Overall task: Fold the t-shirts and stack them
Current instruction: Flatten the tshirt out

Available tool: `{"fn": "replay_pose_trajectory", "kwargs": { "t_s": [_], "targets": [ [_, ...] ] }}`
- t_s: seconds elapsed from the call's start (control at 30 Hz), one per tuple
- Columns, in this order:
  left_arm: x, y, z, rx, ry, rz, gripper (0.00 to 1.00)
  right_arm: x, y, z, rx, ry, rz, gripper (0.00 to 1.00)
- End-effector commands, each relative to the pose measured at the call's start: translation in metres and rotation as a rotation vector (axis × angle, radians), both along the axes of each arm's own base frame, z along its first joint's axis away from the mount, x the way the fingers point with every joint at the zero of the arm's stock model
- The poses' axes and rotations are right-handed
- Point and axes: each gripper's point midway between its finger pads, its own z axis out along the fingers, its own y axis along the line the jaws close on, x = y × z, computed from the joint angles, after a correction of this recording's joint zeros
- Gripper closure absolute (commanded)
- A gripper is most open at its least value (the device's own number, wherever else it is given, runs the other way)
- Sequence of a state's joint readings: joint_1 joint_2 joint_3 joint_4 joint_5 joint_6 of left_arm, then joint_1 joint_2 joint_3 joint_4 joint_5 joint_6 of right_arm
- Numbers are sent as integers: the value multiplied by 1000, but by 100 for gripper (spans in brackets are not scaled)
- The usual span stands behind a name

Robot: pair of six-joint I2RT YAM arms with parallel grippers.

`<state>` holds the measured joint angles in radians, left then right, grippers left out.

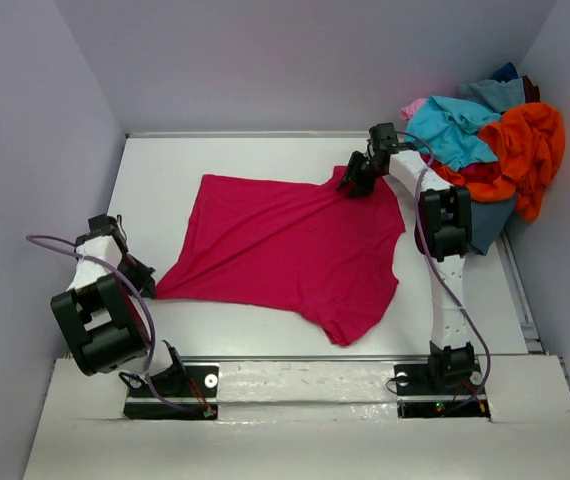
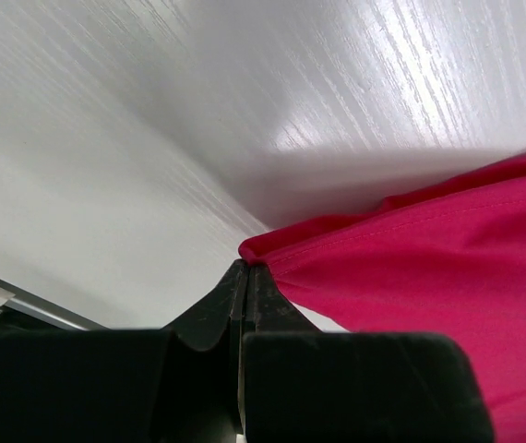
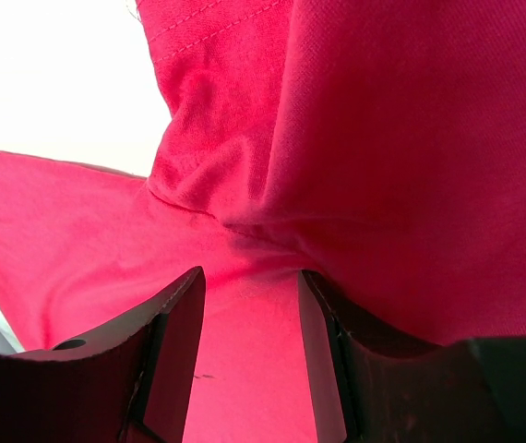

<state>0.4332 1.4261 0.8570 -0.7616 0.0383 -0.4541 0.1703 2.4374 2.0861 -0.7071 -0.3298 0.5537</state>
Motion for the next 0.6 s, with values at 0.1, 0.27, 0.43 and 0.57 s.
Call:
{"fn": "replay_pose_trajectory", "kwargs": {
  "t_s": [0.1,0.27,0.43,0.57],
  "targets": [
    [-12,-12,2,-46,-14,-4,94,-10,-33,-39,-89,88,-30,49],
    [-21,-19,1,-61,-14,6,94,-13,-36,-39,-106,90,-27,48],
    [-29,-37,-2,-127,-44,17,94,-17,-35,-40,-100,105,-21,48],
    [-33,-34,0,-95,-48,16,94,-22,-36,-41,-107,117,-15,48]
  ]
}}
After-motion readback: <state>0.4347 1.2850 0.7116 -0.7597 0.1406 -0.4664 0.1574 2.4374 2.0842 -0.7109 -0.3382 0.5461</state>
